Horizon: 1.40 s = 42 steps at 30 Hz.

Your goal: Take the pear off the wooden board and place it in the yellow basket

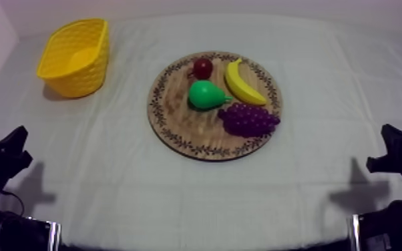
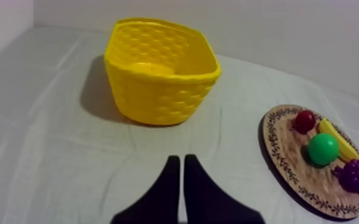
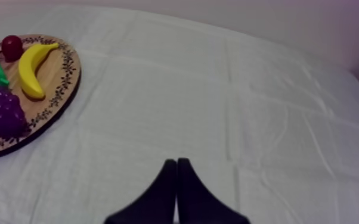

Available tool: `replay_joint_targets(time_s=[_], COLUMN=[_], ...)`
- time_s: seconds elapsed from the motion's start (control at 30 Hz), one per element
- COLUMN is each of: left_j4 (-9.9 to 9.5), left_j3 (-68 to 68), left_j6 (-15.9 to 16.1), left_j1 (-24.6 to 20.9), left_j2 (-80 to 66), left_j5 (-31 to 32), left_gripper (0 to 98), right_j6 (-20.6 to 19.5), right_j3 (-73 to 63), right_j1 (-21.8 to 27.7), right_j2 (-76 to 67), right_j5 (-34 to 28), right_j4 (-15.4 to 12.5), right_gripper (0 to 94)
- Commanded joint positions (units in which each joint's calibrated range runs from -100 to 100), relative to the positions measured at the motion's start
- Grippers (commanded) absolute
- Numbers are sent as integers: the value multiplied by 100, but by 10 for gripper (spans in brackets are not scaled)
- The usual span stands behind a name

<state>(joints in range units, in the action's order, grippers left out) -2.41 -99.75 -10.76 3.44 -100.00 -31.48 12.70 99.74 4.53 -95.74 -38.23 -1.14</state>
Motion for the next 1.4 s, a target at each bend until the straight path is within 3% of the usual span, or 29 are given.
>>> replay_joint_targets(time_s=[0.0,0.6,0.77,1.37], left_j4=[-6,-22,-147,-374], left_j3=[165,187,430,4856], left_j6=[975,975,948,1818], left_j1=[-79,-17,11,887], left_j2=[0,24,366,4308], left_j5=[-717,-772,-791,-905], left_gripper=[1,1,1,1], right_j6=[2,1,0,1], right_j3=[4,4,4,4], right_j1=[-1,-1,-1,-1], right_j2=[-2,-2,-2,-2], right_j5=[1,1,1,1], right_j4=[0,0,0,0], right_gripper=[3,3,3,3])
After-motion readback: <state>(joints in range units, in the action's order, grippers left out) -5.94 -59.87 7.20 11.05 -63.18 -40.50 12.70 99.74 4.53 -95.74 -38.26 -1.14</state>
